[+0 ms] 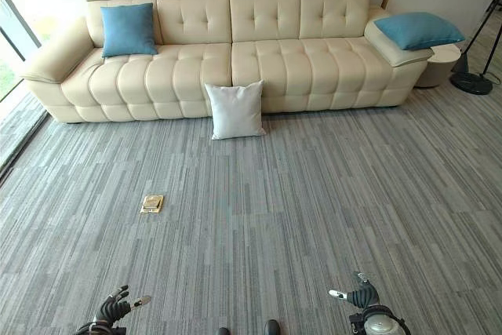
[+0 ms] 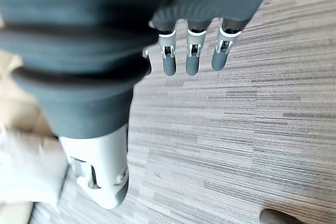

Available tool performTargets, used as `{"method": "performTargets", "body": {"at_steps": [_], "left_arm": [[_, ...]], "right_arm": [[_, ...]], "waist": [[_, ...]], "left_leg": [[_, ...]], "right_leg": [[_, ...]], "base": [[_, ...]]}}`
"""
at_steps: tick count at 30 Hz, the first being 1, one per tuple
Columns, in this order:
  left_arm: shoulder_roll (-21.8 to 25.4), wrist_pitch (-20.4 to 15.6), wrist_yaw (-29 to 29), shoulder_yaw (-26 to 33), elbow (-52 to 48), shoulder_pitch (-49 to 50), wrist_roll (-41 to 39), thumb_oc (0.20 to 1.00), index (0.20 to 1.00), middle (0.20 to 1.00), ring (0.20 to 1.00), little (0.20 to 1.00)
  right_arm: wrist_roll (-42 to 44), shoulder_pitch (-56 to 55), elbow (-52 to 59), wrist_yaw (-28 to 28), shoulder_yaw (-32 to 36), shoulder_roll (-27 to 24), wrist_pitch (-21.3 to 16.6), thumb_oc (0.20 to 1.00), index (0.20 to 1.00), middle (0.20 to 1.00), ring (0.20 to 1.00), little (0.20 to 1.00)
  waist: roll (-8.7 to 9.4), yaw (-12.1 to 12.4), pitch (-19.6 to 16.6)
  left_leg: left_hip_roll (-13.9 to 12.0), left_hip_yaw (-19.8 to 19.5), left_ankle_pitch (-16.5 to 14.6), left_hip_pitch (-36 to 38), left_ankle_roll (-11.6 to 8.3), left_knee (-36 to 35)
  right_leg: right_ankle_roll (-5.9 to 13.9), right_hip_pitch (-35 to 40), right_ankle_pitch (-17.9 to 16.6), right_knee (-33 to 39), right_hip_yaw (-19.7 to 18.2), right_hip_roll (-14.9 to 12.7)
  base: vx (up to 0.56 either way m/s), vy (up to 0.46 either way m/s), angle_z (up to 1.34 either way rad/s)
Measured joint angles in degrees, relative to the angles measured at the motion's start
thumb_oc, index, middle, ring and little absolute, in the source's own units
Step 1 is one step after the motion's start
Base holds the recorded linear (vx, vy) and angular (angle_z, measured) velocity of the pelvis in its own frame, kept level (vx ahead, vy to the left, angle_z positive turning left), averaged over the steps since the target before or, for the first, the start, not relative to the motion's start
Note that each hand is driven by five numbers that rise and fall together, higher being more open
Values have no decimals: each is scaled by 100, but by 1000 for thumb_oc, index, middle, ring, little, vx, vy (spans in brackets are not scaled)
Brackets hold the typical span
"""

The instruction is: Pick up all the scattered cushions and arrange them neatly on the sofa.

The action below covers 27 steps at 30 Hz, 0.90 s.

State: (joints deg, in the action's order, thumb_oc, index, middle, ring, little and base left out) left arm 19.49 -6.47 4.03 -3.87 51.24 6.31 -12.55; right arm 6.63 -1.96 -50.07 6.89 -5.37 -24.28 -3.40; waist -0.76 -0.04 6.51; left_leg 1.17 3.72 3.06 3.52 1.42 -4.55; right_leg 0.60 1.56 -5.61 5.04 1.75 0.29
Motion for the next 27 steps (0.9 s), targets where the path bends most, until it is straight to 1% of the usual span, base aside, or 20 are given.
{"method": "performTargets", "body": {"at_steps": [3,7,11,12,14,16,19,20,21,23,24,25,26,27], "left_arm": [[1,2,34,-2,-414,134,1,1000,1000,1000,1000,1000],[1,10,43,-1,-400,200,-6,1000,1000,1000,1000,1000],[2,14,48,7,-402,195,-33,1000,1000,1000,1000,1000],[3,14,50,14,-414,193,-37,1000,1000,1000,1000,1000],[8,15,56,15,-465,204,-49,1000,1000,1000,1000,1000],[17,15,94,30,-523,192,-230,1000,1000,1000,1000,1000],[34,21,162,241,-514,202,-256,1000,1000,1000,1000,1000],[52,16,190,261,-506,177,-257,1000,1000,1000,1000,1000],[50,14,224,346,-424,145,-257,1000,1000,1000,1000,1000],[73,8,284,411,-330,71,-261,1000,1000,1000,1000,1000],[82,11,295,412,-279,13,-262,1000,1000,1000,1000,1000],[85,10,297,412,-277,-22,-262,1000,1000,1000,1000,1000],[84,10,297,409,-274,-46,-262,1000,1000,1000,1000,1000],[87,10,299,409,-270,-49,-261,1000,1000,1000,1000,1000]], "right_arm": [[258,-112,46,0,195,144,-2,1000,1000,1000,1000,1000],[448,-119,31,21,193,283,-1,1000,1000,1000,1000,1000],[580,-115,36,54,186,373,2,1000,1000,1000,1000,1000],[580,-112,51,55,186,382,2,1000,1000,1000,1000,1000],[580,-111,93,60,186,388,3,1000,1000,1000,1000,1000],[580,-66,101,93,164,389,3,1000,1000,1000,1000,1000],[580,122,100,139,148,425,7,1000,1000,1000,1000,1000],[580,165,98,180,137,429,11,1000,1000,1000,1000,1000],[580,259,101,187,53,467,22,1000,1000,1000,1000,1000],[578,309,104,178,-95,508,26,1000,1000,1000,1000,1000],[577,335,107,174,-108,547,30,1000,1000,1000,1000,1000],[576,355,110,175,-118,564,31,1000,1000,1000,1000,1000],[575,386,122,173,-144,567,32,1000,1000,1000,1000,1000],[575,394,172,171,-176,566,34,1000,1000,1000,1000,1000]], "waist": [[72,5,36],[155,4,44],[221,5,17],[237,11,8],[261,13,19],[304,27,39],[367,45,76],[392,37,87],[385,34,102],[418,29,147],[423,26,157],[447,24,174],[441,25,211],[430,18,236]], "left_leg": [[-6,-7,-48,-14,-46,-38],[-4,4,-70,-68,-62,-37],[8,14,-65,-151,-59,-19],[12,18,-60,-162,-51,0],[20,21,-43,-185,-15,2],[32,61,-55,-259,11,19],[27,250,-56,-329,57,20],[80,331,-92,-320,106,21],[41,416,-108,-288,153,6],[63,520,-149,-233,186,21],[91,541,-183,-233,219,26],[131,569,-217,-239,229,31],[147,598,-231,-236,255,29],[167,623,-276,-229,296,29]], "right_leg": [[0,0,-2,-1,2,4],[-39,-77,24,-4,-22,2],[-36,-169,9,-6,-29,-6],[26,-184,-40,-24,-31,-9],[28,-211,-42,-33,-35,-15],[29,-333,-51,-36,-98,-15],[36,-470,-83,-113,-266,-7],[46,-516,-84,-161,-355,-12],[67,-662,-49,-439,-484,7],[143,-724,43,-625,-504,-14],[227,-827,131,-811,-497,-27],[198,-895,191,-936,-511,-58],[218,-1012,213,-1163,-518,-68],[304,-1162,294,-1456,-508,-88]], "base": [[0,0,0],[30,40,-4],[22,53,-1],[17,60,-2],[-3,66,-2],[6,81,-14],[45,91,-34],[142,236,-49],[128,200,-44],[71,106,-31],[106,117,-18],[111,105,-13],[148,106,-14],[160,92,-10]]}}
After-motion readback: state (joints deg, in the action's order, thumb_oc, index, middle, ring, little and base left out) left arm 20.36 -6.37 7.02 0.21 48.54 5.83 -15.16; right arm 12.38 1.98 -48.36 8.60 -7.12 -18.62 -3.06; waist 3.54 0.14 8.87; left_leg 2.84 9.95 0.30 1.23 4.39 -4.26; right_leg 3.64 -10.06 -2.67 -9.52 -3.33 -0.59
